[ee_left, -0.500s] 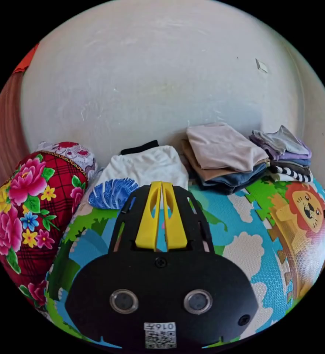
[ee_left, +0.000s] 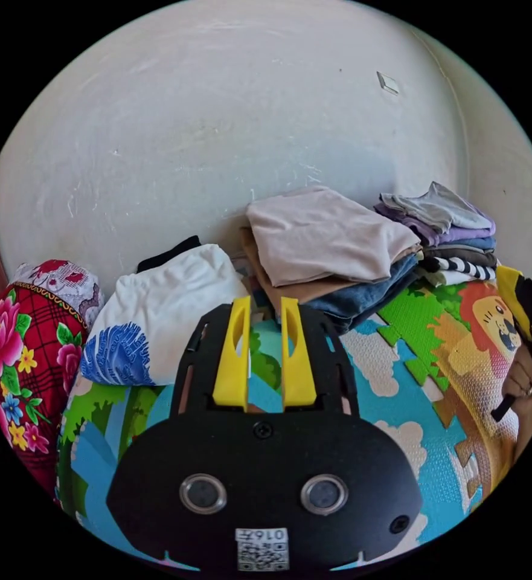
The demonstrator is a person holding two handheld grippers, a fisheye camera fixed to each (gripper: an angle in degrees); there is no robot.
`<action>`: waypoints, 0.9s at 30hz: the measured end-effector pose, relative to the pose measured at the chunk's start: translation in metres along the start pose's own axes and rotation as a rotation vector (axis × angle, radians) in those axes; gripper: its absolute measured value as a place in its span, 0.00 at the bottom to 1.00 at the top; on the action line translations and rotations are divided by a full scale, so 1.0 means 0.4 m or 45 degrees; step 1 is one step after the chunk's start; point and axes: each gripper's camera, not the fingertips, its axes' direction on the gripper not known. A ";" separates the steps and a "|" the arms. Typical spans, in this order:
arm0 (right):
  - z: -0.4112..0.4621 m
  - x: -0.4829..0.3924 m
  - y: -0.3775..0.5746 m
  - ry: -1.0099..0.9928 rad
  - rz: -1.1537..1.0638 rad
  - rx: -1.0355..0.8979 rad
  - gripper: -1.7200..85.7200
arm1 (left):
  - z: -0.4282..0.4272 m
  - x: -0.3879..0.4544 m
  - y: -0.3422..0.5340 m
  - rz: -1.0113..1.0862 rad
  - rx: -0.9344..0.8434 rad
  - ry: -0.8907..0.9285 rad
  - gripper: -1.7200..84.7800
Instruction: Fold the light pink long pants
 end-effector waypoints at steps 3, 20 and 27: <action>0.009 -0.008 0.008 -0.016 -0.025 -0.015 0.02 | 0.006 0.010 0.007 -0.023 0.052 0.036 0.12; 0.035 -0.070 0.069 -0.054 -0.003 0.011 0.02 | 0.016 0.151 0.032 -0.080 -0.089 0.452 0.02; -0.008 -0.170 0.096 0.168 -0.113 0.294 0.02 | -0.302 0.223 0.272 0.260 0.051 0.632 0.01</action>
